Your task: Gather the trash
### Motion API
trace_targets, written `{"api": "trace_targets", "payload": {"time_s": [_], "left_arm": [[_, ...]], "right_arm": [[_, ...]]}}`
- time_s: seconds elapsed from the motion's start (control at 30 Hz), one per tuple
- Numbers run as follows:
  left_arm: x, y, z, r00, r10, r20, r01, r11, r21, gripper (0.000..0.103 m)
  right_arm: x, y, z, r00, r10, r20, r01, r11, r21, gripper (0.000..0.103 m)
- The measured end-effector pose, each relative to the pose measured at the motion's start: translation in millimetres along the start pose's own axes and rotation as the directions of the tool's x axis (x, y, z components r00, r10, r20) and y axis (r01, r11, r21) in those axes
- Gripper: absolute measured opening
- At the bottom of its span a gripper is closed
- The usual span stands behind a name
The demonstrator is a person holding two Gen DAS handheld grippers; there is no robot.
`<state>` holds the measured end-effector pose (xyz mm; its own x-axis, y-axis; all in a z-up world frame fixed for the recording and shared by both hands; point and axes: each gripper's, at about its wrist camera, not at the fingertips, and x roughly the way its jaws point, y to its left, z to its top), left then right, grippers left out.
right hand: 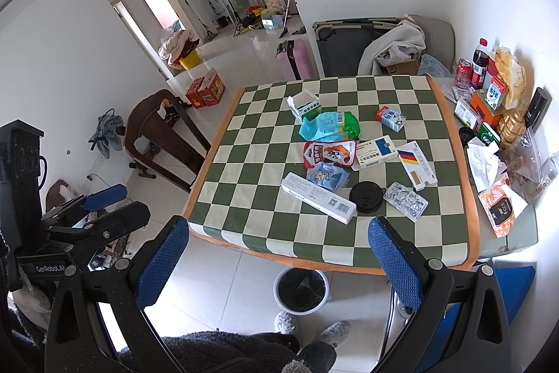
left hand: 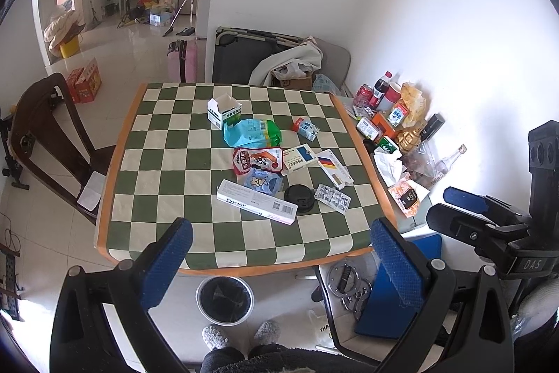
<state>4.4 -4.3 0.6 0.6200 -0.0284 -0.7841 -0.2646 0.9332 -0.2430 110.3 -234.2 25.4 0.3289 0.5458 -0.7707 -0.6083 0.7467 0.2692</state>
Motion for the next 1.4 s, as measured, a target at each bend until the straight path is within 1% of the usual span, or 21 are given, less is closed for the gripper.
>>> {"api": "trace_targets", "payload": {"time_s": [0.43,0.47,0.53,0.57,0.73,0.8,0.83,0.87,0.9,0.93,0.97,1.0,1.03,1.07,1.1,1.13,1.17,1.23,1.27,1.33,1.4], "left_arm": [[-1,0,-1,1.0,-0.002,0.0,0.002,1.0,0.002,0.103],[4,-17,-6,1.0,-0.003,-0.001,0.004,1.0,0.003,0.103],[4,-17,-6,1.0,-0.006,-0.001,0.006,1.0,0.002,0.103],[-5,-25,1,1.0,-0.009,-0.002,0.009,1.0,0.005,0.103],[-5,-28,2,1.0,-0.012,-0.003,0.012,1.0,0.01,0.103],[-4,-28,2,1.0,0.003,-0.003,-0.003,1.0,0.012,0.103],[-1,-31,3,0.999,0.033,0.0,-0.033,0.999,0.019,0.103],[4,-33,5,0.997,0.08,0.009,-0.08,0.996,0.03,0.103],[11,-34,6,0.99,0.14,0.017,-0.14,0.989,0.041,0.103],[21,-37,9,0.976,0.214,0.029,-0.215,0.975,0.056,0.103],[34,-39,12,0.962,0.271,0.038,-0.273,0.96,0.068,0.103],[47,-38,14,0.948,0.316,0.037,-0.318,0.945,0.075,0.103],[65,-39,16,0.937,0.35,0.021,-0.35,0.933,0.079,0.103],[82,-35,17,0.934,0.357,-0.005,-0.355,0.932,0.077,0.103],[103,-32,19,0.933,0.356,-0.05,-0.352,0.933,0.068,0.103],[118,-21,20,0.934,0.346,-0.089,-0.343,0.938,0.054,0.103],[140,-19,21,0.93,0.341,-0.14,-0.34,0.94,0.036,0.103],[181,-13,22,0.914,0.329,-0.238,-0.339,0.941,-0.002,0.103],[202,-11,22,0.904,0.315,-0.289,-0.337,0.941,-0.028,0.103],[246,-5,19,0.877,0.283,-0.389,-0.343,0.935,-0.094,0.103],[274,4,12,0.858,0.233,-0.458,-0.342,0.924,-0.17,0.103]], "right_arm": [[0,3,-1,1.0,0.001,0.002,-0.001,1.0,0.002,0.103],[0,4,-1,1.0,0.001,0.002,-0.001,1.0,0.002,0.103],[0,4,-2,1.0,0.001,0.002,-0.001,1.0,0.002,0.103],[1,6,-1,1.0,0.0,0.002,0.0,1.0,0.003,0.103],[1,7,-2,1.0,-0.002,0.005,0.001,1.0,0.007,0.103],[0,3,-3,1.0,-0.001,0.008,0.001,1.0,0.007,0.103],[0,1,-4,1.0,-0.003,0.008,0.003,1.0,0.009,0.103],[0,-1,-4,1.0,-0.016,0.013,0.016,1.0,0.02,0.103],[7,11,-2,0.999,-0.028,0.019,0.027,0.999,0.03,0.103],[10,11,-2,0.998,-0.058,0.032,0.056,0.997,0.057,0.103],[10,14,2,0.995,-0.087,0.038,0.084,0.993,0.081,0.103],[16,13,4,0.985,-0.163,0.05,0.155,0.977,0.144,0.103],[20,10,4,0.98,-0.193,0.05,0.182,0.969,0.169,0.103],[17,14,4,0.968,-0.246,0.04,0.232,0.947,0.221,0.103],[20,9,5,0.957,-0.288,0.03,0.272,0.929,0.253,0.103],[27,5,5,0.948,-0.316,0.025,0.298,0.914,0.274,0.103],[37,-7,5,0.94,-0.34,0.013,0.321,0.897,0.304,0.103],[55,-29,4,0.929,-0.369,-0.025,0.353,0.866,0.355,0.103],[65,-47,4,0.927,-0.373,-0.048,0.363,0.854,0.373,0.103],[91,-74,6,0.915,-0.389,-0.105,0.399,0.833,0.383,0.103],[119,-106,11,0.899,-0.409,-0.155,0.437,0.82,0.37,0.103]]}}
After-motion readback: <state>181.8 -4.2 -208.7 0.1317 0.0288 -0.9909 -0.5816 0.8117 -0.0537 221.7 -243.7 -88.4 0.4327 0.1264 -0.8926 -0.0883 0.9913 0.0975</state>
